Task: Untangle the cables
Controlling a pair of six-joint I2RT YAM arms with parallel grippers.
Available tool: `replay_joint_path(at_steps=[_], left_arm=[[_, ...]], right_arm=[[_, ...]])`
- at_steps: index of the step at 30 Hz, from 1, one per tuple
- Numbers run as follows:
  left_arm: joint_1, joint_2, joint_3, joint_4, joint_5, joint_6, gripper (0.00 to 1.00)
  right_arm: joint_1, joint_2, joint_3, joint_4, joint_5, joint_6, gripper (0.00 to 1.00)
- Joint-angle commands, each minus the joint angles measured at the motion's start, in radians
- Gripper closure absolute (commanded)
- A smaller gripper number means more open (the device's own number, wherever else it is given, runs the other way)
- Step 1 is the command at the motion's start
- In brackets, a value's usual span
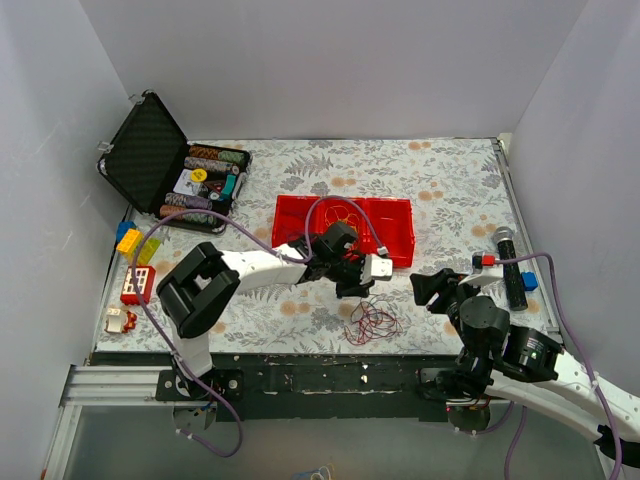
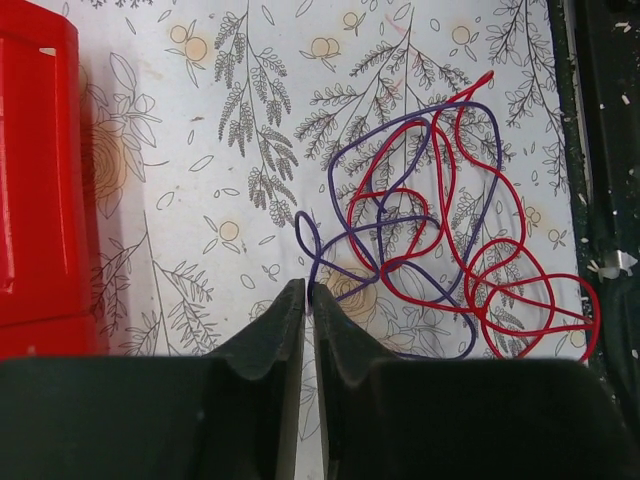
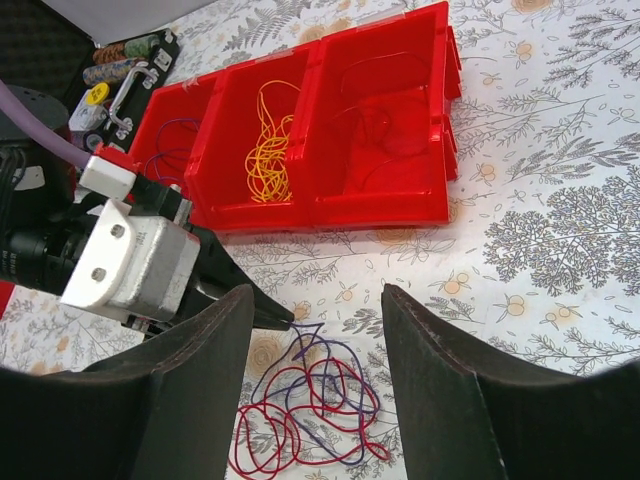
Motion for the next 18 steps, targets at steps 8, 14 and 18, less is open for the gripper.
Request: replay_joint_path(at_steps=[8, 14, 18], left_arm=[[-0.020, -0.251, 0.036, 0.021, -0.030, -0.219, 1.00], [-0.022, -0.400, 0.074, -0.026, -0.017, -0.276, 1.00], [-0.022, -0.456, 0.121, -0.062, 0.007, -0.292, 1.00]], right_arm=[[0.004, 0.007, -0.028, 0.125, -0.069, -0.105, 0.26], [0.002, -0.004, -0.062, 0.298, -0.198, -0.260, 0.12], [0.002, 0.016, -0.065, 0.415, -0.287, -0.343, 0.11]])
